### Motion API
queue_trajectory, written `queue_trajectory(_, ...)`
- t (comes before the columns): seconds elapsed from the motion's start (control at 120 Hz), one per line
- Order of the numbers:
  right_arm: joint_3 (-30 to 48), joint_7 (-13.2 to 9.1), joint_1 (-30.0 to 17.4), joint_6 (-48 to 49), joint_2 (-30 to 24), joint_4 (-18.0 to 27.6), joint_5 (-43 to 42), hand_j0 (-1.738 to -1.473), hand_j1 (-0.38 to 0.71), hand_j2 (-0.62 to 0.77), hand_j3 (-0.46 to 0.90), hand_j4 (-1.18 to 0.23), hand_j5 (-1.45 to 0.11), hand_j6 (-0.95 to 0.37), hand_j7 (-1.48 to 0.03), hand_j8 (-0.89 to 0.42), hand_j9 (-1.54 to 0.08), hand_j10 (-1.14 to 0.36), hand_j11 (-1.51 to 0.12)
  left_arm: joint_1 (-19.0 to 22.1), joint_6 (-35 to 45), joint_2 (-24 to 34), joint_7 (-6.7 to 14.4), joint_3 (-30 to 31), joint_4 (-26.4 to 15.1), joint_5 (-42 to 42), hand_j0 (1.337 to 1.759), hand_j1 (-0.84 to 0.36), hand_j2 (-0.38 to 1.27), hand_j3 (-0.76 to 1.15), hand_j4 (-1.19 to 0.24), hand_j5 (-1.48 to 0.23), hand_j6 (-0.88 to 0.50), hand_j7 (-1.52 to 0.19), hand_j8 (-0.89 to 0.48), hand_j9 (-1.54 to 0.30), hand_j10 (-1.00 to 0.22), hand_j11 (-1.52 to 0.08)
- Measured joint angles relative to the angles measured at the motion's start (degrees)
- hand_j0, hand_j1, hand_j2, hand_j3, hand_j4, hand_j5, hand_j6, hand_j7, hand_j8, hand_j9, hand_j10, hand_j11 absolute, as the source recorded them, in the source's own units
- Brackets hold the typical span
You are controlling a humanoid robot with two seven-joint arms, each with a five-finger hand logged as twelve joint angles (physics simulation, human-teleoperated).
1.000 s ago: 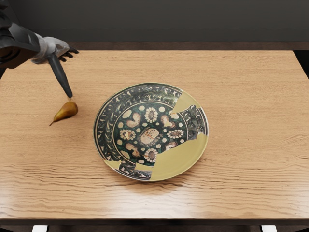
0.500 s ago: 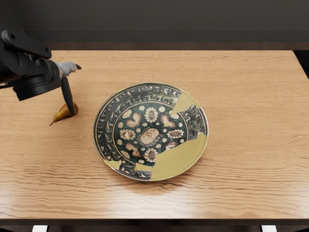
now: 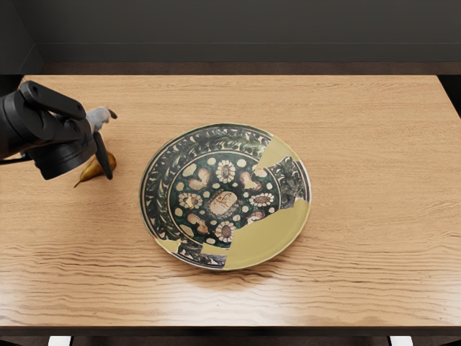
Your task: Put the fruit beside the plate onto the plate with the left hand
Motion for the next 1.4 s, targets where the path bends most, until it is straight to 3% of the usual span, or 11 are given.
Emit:
queue_trajectory(0.392, 0.0, 0.0, 0.0, 0.0, 0.0, 0.0, 0.0, -1.658, -0.34, 0.00, 0.00, -0.01, -0.01, -0.01, -0.01, -0.01, -0.01, -0.01, -0.01, 4.2, 0.5, 1.3, -0.3, -2.1, 2.6, -2.3, 1.658, 0.12, 0.04, 0.00, -0.19, -0.25, -0.19, -0.25, -0.19, -0.25, -0.19, -0.25)
queue_trajectory(1.4, 0.0, 0.0, 0.0, 0.0, 0.0, 0.0, 0.0, -1.658, -0.34, 0.00, 0.00, -0.01, -0.01, -0.01, -0.01, -0.01, -0.01, -0.01, -0.01, 6.7, 0.5, 0.7, -0.3, -2.2, 5.6, -2.9, 1.658, -0.07, 0.07, 0.00, -0.35, -0.46, -0.35, -0.46, -0.35, -0.46, -0.35, -0.46)
